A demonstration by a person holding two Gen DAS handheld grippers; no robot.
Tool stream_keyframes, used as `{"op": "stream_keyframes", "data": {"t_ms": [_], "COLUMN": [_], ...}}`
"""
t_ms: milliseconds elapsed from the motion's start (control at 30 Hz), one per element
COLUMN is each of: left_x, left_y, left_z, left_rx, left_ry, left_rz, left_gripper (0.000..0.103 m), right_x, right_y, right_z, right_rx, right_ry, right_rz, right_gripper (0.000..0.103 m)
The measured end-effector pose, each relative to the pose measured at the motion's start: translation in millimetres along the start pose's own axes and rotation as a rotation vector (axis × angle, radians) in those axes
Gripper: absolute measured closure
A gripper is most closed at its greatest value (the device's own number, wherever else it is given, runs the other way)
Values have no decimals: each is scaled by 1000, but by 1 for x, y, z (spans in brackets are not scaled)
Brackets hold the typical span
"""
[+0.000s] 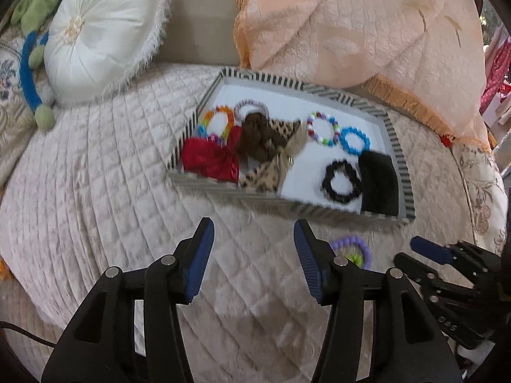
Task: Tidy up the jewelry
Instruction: 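Move both open tools back to the purple and green bracelets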
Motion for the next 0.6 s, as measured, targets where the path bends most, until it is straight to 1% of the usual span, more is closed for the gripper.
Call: {"op": "stream_keyframes", "data": {"t_ms": [133,233,333,433,500,533,600], "left_x": [6,11,18,27,31,34,37], "left_y": [0,2,1,0,0,-1,-1], "left_z": [-16,-25,-32,-37,-40,-41,-43], "left_rx": [-9,-16,-13,-5,-5,-5,-5], "left_ry": [38,58,80,108,120,130,141], "left_rz": [-12,-15,-19,-31,-34,-36,-44], "left_gripper": [51,51,51,51,51,51,51], "right_x": [18,32,46,60,66,67,64], "right_y": [0,-5,-8,-2,7,8,8], "right_z": [-5,0,8,12,15,16,16], "right_rx": [7,37,67,24,-49,-65,-92], "right_ry": [27,25,28,43,34,32,28], "right_rz": [-12,-18,3,-17,-62,-73,-87], "right_gripper": [69,69,69,70,76,77,93]}}
Point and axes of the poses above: each gripper's, at about its wrist camera, not at the fingertips, and x roughly the way its jaws point, y to its left, z to its top, the point moved 1 cm from there along x, roughly the way its jaws point, and after that the axes turned 4 degrees about x, right-handed, at the moved point
